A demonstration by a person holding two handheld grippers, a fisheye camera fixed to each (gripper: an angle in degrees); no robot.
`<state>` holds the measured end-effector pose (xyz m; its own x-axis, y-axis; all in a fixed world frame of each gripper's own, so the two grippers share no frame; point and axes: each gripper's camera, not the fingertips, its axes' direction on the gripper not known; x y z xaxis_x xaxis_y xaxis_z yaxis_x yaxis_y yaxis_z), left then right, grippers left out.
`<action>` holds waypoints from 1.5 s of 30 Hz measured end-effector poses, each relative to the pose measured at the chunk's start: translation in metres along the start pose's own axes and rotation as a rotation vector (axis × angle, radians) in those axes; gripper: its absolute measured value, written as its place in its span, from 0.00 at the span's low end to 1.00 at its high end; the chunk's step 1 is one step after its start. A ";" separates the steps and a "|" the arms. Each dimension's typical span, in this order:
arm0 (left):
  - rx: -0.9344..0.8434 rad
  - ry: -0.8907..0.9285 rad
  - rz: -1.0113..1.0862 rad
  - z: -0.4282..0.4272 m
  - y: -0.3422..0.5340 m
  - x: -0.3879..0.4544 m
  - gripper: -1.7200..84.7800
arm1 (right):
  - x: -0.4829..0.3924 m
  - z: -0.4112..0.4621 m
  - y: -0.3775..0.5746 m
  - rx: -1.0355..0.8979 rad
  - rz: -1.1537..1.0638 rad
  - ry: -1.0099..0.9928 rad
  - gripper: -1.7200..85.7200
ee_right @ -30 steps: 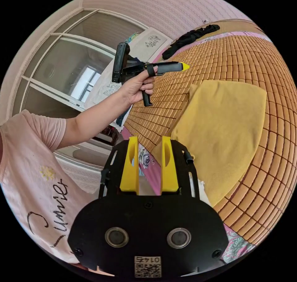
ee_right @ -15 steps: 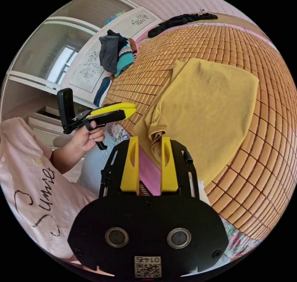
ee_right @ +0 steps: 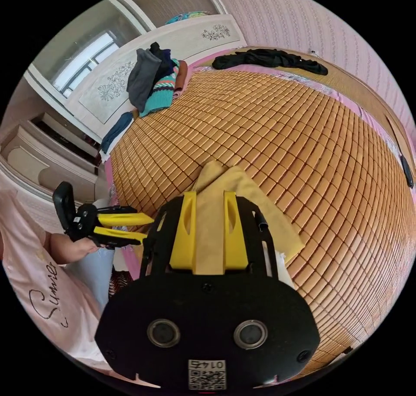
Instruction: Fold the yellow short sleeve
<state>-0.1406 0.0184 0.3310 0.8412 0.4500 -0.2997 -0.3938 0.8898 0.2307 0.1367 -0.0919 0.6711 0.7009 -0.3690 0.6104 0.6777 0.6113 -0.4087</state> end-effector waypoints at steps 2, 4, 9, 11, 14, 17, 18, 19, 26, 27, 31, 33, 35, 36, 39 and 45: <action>-0.038 -0.001 0.003 0.009 -0.002 0.002 0.11 | 0.011 0.013 -0.019 -0.023 0.026 -0.009 0.14; -0.037 -0.035 0.010 0.009 -0.002 0.005 0.10 | 0.024 0.033 -0.032 -0.089 0.058 -0.003 0.14; -0.009 -0.041 0.009 0.001 0.004 0.007 0.04 | 0.031 0.022 -0.027 -0.041 0.029 -0.075 0.07; 0.000 -0.045 0.029 -0.003 0.005 0.010 0.03 | 0.030 0.010 -0.019 -0.001 0.009 -0.079 0.05; 0.018 -0.023 0.066 -0.010 0.008 0.016 0.01 | 0.028 -0.011 -0.007 0.079 -0.030 -0.129 0.04; 0.054 0.008 0.082 -0.024 0.010 0.022 0.01 | 0.026 -0.032 0.004 0.149 -0.071 -0.183 0.04; 0.078 0.024 0.082 -0.033 0.011 0.024 0.01 | 0.024 -0.041 0.007 0.160 -0.092 -0.209 0.04; 0.084 0.035 0.080 -0.038 0.012 0.025 0.01 | 0.021 -0.048 0.008 0.168 -0.116 -0.234 0.04; 0.080 0.002 -0.080 -0.066 0.025 0.009 0.02 | 0.000 -0.031 -0.023 0.028 -0.132 -0.239 0.07; 0.030 -0.016 -0.115 -0.057 0.028 0.001 0.04 | -0.002 -0.016 -0.027 -0.022 -0.102 -0.178 0.08; -0.021 -0.026 -0.166 -0.056 0.039 -0.013 0.09 | -0.011 -0.008 -0.024 -0.071 -0.136 -0.085 0.11; -0.038 -0.033 -0.164 -0.064 0.047 -0.014 0.11 | -0.013 -0.013 -0.018 -0.064 -0.174 -0.053 0.12; -0.058 0.007 -0.168 -0.066 0.052 -0.013 0.12 | -0.012 -0.011 -0.015 -0.088 -0.188 -0.060 0.13; -0.067 0.025 -0.177 -0.065 0.054 -0.013 0.13 | -0.013 -0.006 -0.015 -0.120 -0.198 -0.085 0.16; -0.106 0.026 -0.169 -0.055 0.055 -0.006 0.14 | -0.026 0.019 -0.008 -0.227 -0.264 -0.085 0.18; -0.066 -0.058 -0.121 -0.054 0.062 0.013 0.11 | -0.046 0.017 0.039 -0.206 -0.399 -0.076 0.10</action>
<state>-0.1735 0.0834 0.2916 0.9033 0.3357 -0.2670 -0.3100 0.9412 0.1345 0.1268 -0.0394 0.6382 0.3633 -0.4905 0.7921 0.9268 0.2773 -0.2533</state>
